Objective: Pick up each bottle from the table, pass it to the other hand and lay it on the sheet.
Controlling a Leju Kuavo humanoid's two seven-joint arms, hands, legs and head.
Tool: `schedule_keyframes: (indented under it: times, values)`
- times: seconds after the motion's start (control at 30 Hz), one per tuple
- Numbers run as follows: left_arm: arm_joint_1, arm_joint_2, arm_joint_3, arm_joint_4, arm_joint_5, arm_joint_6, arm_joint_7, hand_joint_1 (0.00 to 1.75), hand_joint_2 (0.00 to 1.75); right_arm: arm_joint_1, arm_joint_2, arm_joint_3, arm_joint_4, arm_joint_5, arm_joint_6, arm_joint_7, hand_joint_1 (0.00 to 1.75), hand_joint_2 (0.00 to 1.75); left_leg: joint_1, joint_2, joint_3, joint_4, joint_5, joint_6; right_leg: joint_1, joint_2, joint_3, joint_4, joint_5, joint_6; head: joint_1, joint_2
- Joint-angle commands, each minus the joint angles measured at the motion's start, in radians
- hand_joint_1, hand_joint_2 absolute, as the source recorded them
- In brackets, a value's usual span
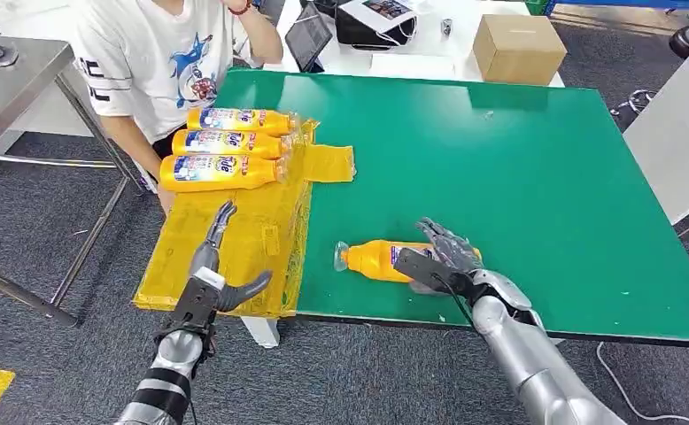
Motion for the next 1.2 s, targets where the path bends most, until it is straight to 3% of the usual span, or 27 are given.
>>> schedule_keyframes:
  times: [0.03,0.5,0.53,0.57,0.6,0.7,0.93,1.07,1.13,1.17,1.2]
  values:
    - [-0.070,0.002,-0.007,0.144,0.012,-0.018,0.010,0.00,1.75,-0.096,-0.061,0.144,0.188,-0.005,0.111,0.019,0.00,1.75,0.001,-0.002,0.003,-0.001,0.000,-0.001,0.001,-0.001,0.004,-0.001,-0.001,-0.001,0.000,0.000]
    - [-0.097,-0.006,-0.022,0.180,0.021,-0.020,0.012,0.00,1.75,-0.108,-0.076,0.247,0.263,-0.031,0.156,0.022,0.00,1.75,0.002,-0.004,0.008,-0.002,0.000,-0.002,0.002,-0.003,0.010,-0.004,-0.001,-0.002,0.000,0.000]
    - [-0.099,-0.006,-0.025,0.185,0.024,-0.022,0.012,0.00,1.75,-0.105,-0.075,0.255,0.267,-0.045,0.158,0.016,0.45,1.75,0.002,-0.004,0.009,-0.002,0.000,-0.001,0.002,-0.003,0.010,-0.004,-0.001,-0.002,0.000,0.000]
    - [-0.100,-0.006,-0.026,0.186,0.024,-0.023,0.012,0.00,1.75,-0.105,-0.075,0.261,0.269,-0.043,0.164,0.017,1.68,1.75,0.002,-0.005,0.009,-0.002,0.000,-0.002,0.002,-0.004,0.011,-0.004,-0.001,-0.002,0.000,0.000]
    - [-0.103,-0.006,-0.028,0.191,0.025,-0.021,0.014,0.00,1.75,-0.102,-0.078,0.272,0.268,-0.041,0.159,0.017,1.75,1.75,0.003,-0.005,0.010,-0.003,0.000,-0.002,0.003,-0.003,0.012,-0.005,-0.001,-0.003,0.000,0.000]
    - [-0.105,-0.008,-0.030,0.196,0.028,-0.018,0.014,0.00,1.75,-0.080,-0.077,0.268,0.249,-0.069,0.128,0.002,1.75,1.75,0.002,-0.004,0.011,-0.002,0.000,-0.002,0.002,-0.003,0.013,-0.004,-0.001,-0.002,0.000,0.000]
    - [-0.070,-0.013,-0.025,0.139,0.035,-0.019,0.022,0.00,1.75,0.026,-0.015,0.141,0.074,-0.120,-0.067,0.006,1.75,1.75,0.003,-0.002,0.014,-0.003,-0.001,-0.002,0.002,-0.001,0.015,-0.005,-0.001,-0.002,0.000,0.000]
    - [-0.028,-0.024,-0.020,0.068,0.043,-0.024,0.038,0.00,1.75,0.135,0.119,-0.071,-0.182,-0.100,-0.333,-0.080,1.75,1.75,0.003,0.000,0.014,-0.003,-0.002,-0.002,0.002,0.001,0.015,-0.004,-0.001,-0.003,0.000,0.000]
    - [-0.016,-0.027,-0.021,0.050,0.049,-0.028,0.043,0.00,1.75,0.155,0.132,-0.088,-0.262,-0.091,-0.329,-0.057,1.75,1.75,0.002,0.004,0.011,-0.001,-0.002,-0.002,0.002,0.005,0.011,-0.001,-0.001,-0.002,0.000,0.000]
    - [-0.010,-0.030,-0.023,0.040,0.068,-0.040,0.051,0.00,1.75,0.183,0.168,-0.144,-0.336,-0.086,-0.448,-0.131,1.75,1.75,0.002,0.005,0.012,0.000,-0.004,-0.003,0.002,0.007,0.010,0.000,-0.002,-0.003,0.000,0.000]
    - [-0.008,-0.032,-0.025,0.037,0.074,-0.044,0.054,0.00,1.75,0.192,0.183,-0.161,-0.366,-0.100,-0.466,-0.149,1.75,1.75,0.002,0.005,0.010,0.000,-0.003,-0.003,0.002,0.005,0.009,0.000,-0.001,-0.003,0.000,0.000]
